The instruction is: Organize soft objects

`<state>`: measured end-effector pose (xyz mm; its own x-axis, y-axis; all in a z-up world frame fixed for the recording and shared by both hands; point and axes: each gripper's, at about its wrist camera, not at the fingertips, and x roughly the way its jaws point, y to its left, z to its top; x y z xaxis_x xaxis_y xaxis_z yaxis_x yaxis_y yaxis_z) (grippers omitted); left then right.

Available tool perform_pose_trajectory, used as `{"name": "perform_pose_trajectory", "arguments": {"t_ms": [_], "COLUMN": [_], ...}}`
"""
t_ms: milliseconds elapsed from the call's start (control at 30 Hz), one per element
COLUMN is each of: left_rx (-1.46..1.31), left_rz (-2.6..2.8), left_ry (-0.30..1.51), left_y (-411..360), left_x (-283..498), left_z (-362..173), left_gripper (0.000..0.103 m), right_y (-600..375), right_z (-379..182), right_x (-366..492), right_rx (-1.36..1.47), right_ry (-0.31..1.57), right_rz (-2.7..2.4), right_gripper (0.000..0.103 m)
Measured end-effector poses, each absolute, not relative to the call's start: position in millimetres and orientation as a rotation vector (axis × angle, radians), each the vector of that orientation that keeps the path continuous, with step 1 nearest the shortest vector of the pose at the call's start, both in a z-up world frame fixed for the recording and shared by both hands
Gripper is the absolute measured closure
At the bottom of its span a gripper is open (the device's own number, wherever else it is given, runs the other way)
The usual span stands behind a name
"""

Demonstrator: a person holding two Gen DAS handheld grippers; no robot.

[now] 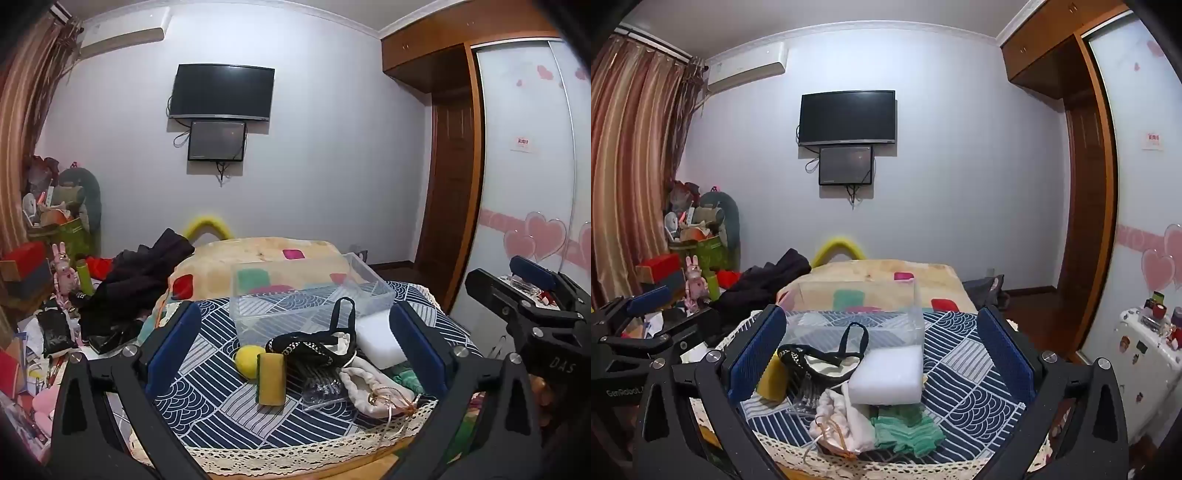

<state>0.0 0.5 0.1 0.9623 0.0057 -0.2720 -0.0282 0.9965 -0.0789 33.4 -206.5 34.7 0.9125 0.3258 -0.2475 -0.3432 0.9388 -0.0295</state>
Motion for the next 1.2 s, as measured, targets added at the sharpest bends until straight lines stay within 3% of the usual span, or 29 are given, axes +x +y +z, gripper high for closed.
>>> {"name": "perform_pose_trajectory", "arguments": {"t_ms": [1200], "left_rx": [-0.081], "left_rz": [0.014], "left_ry": [0.269], "left_y": [-0.7], "left_x": [-4.6], "left_z": [0.7], "left_gripper": [0.0], "right_y": [-201.5], "right_z": [43.8], "right_x": [20.0], "right_rx": [-0.078], "right_ry": [0.211], "right_rz": [0.364], "right_gripper": [0.0]}}
